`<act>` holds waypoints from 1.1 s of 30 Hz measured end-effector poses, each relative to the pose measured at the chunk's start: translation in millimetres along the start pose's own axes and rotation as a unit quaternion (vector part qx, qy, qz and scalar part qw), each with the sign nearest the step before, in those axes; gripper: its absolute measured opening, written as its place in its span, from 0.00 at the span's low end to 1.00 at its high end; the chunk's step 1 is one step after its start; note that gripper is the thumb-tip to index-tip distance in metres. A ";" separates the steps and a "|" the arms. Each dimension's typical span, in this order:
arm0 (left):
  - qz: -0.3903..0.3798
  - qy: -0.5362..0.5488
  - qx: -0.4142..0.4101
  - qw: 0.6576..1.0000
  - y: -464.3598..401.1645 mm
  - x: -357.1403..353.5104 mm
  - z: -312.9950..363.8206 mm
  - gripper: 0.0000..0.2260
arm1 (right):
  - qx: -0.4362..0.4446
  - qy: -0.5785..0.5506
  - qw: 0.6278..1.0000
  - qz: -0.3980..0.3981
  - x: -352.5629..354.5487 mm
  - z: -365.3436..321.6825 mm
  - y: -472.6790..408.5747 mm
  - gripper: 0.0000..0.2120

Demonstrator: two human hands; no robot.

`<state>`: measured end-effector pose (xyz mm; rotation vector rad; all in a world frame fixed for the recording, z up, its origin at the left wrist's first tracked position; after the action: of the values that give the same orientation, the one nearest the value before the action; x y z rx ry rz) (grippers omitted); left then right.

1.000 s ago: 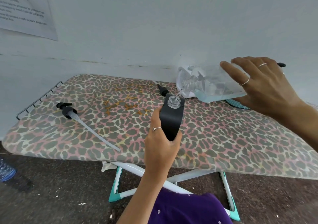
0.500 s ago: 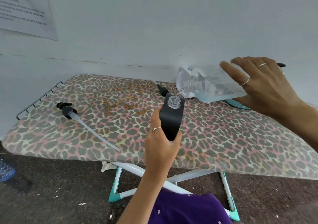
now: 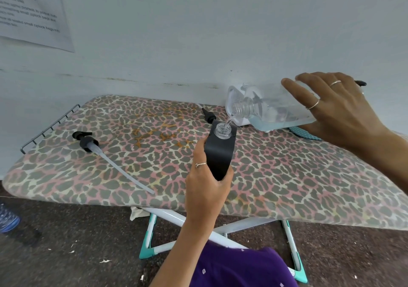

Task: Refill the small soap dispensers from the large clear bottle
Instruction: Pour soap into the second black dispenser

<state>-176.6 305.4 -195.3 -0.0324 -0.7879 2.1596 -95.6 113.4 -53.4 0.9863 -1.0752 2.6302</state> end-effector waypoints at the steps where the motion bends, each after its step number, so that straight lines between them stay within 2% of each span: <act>1: 0.001 0.001 0.000 1.000 0.0 0.2 0.1 0.32 | 0.000 -0.002 1.000 -0.001 -0.1 -0.1 -0.2 0.31; 7: 0.001 -0.001 -0.002 1.000 1.1 -0.4 -1.2 0.31 | 0.010 -0.003 1.000 0.015 -1.9 0.8 1.1 0.31; 12: 0.008 -0.005 -0.009 1.000 -1.5 2.3 5.3 0.30 | 0.002 -0.002 1.000 0.003 -1.9 0.9 -0.7 0.40; 24: 0.012 -0.007 -0.009 1.000 -1.2 1.9 4.0 0.30 | -0.001 -0.010 1.000 -0.002 -10.1 3.0 2.0 0.43; 33: 0.011 -0.004 -0.011 1.000 -0.3 1.3 3.5 0.31 | 0.005 -0.015 1.000 0.003 -9.1 -0.2 2.5 0.41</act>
<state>-178.2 304.7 -192.0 -0.0424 -0.8188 2.1733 -89.5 112.7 -60.6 1.0284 -1.0734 2.6378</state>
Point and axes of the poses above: each hand's wrist, its own y-axis away from the middle knuckle, its own x-axis out of the back of the hand, z = x × y, the point moved 6 cm from there along -y, towards the middle knuckle, and after that the axes turned 4 degrees about z, right-handed, at the moved point
